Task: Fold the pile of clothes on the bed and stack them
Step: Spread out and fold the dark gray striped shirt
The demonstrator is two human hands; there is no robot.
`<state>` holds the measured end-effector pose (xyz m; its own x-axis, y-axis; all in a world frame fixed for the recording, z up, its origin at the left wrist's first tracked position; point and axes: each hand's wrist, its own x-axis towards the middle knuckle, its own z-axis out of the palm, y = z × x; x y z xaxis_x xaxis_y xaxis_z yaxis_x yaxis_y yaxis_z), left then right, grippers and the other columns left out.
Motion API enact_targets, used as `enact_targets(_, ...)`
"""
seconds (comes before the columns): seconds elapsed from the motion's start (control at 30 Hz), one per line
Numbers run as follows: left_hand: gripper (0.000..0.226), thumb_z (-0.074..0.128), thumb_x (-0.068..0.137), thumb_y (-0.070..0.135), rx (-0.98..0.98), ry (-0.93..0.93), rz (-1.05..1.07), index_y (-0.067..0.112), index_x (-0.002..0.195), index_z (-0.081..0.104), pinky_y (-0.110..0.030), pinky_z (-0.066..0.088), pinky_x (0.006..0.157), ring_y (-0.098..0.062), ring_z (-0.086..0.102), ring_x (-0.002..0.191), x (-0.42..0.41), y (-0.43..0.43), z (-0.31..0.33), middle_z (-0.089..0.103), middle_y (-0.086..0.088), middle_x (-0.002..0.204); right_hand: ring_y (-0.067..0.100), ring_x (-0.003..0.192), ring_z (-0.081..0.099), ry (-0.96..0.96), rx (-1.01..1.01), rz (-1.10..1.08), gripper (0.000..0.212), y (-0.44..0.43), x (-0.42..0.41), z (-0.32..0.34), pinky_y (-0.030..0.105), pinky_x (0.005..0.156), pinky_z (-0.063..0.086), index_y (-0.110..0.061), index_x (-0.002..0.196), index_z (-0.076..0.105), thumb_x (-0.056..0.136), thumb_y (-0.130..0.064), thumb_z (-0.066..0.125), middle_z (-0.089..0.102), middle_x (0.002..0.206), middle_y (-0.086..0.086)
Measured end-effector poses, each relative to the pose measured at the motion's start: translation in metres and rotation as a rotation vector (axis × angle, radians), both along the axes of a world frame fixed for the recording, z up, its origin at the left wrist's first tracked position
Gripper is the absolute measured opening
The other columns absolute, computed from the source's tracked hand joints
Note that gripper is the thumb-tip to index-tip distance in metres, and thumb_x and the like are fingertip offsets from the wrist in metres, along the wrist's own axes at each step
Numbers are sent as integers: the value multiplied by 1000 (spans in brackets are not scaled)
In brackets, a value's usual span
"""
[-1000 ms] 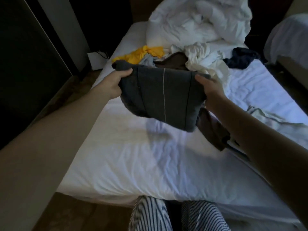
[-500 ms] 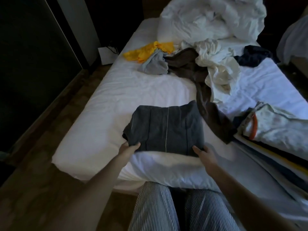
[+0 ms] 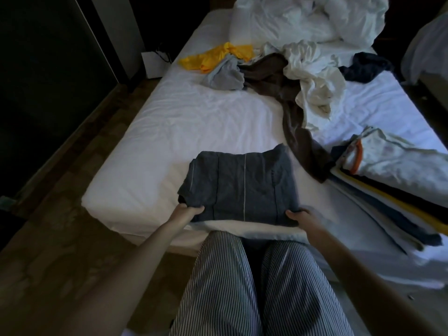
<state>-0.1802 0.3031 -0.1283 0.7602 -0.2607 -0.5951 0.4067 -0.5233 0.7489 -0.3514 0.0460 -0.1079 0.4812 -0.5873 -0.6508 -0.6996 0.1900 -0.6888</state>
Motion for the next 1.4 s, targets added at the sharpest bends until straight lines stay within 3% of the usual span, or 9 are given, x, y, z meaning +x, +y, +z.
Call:
enact_targets(0.37,72,64,69,57,14,-240,249,15,125,47,-42,48,96,-30,57,109,21,-2,9,58,-9,123,28,112,49,-116,49,-101,33,-3,16,21,39,101,38,-5,120,54,92,-23,55,53,124,17)
enact_targets(0.5,67,58,88,43,90,-310,157,15,143,33,-36,42,101,-29,49,123,62,-23,14,47,-10,139,26,103,54,-229,-23,-106,28,-20,46,27,43,100,43,-8,112,57,88,-22,60,58,117,17)
enact_targets(0.7,85,66,82,49,80,-228,-45,19,149,23,-42,39,107,-28,45,129,97,-64,18,39,-6,147,25,102,59,-348,-31,-70,37,-34,97,30,40,94,48,-10,120,56,88,-27,63,62,110,8)
enact_targets(0.8,42,61,88,38,207,-415,-73,8,117,59,-40,49,93,-29,60,107,101,-72,9,63,-11,119,26,100,58,-353,-9,-151,32,-37,102,25,40,93,48,-4,118,57,94,-25,54,60,105,10)
enact_targets(1.0,37,42,99,33,315,-634,-17,2,86,59,-37,44,70,-34,59,88,98,-71,4,62,-19,94,29,103,57,-304,-73,-330,30,-40,96,7,31,82,45,0,117,56,97,-20,49,58,102,13)
enact_targets(1.13,33,45,97,22,435,-873,-55,9,126,54,-41,38,96,-35,50,113,87,-73,17,52,-17,127,35,124,44,-102,-641,-44,46,-33,88,6,39,100,35,-4,136,37,96,-25,47,47,131,18)
enact_targets(1.23,43,37,96,25,259,-1199,-288,7,132,51,-41,35,101,-35,47,122,58,-92,37,52,-15,135,34,129,41,-312,-1136,351,42,-16,91,19,45,105,30,-13,133,47,95,-30,41,49,135,11)
enact_targets(1.33,59,12,95,48,407,-1104,-786,29,150,23,-44,13,115,-29,15,145,30,-122,27,19,-5,158,32,144,11,-79,-1052,888,50,-2,106,9,47,116,6,-27,145,31,98,-44,24,25,154,5)
enact_targets(1.4,65,-5,87,58,562,-982,-911,41,149,4,-49,-6,116,-28,-5,147,21,-132,4,-1,3,161,28,146,-5,109,-932,936,53,-4,107,-10,47,116,-4,-35,149,11,98,-49,21,2,159,1)
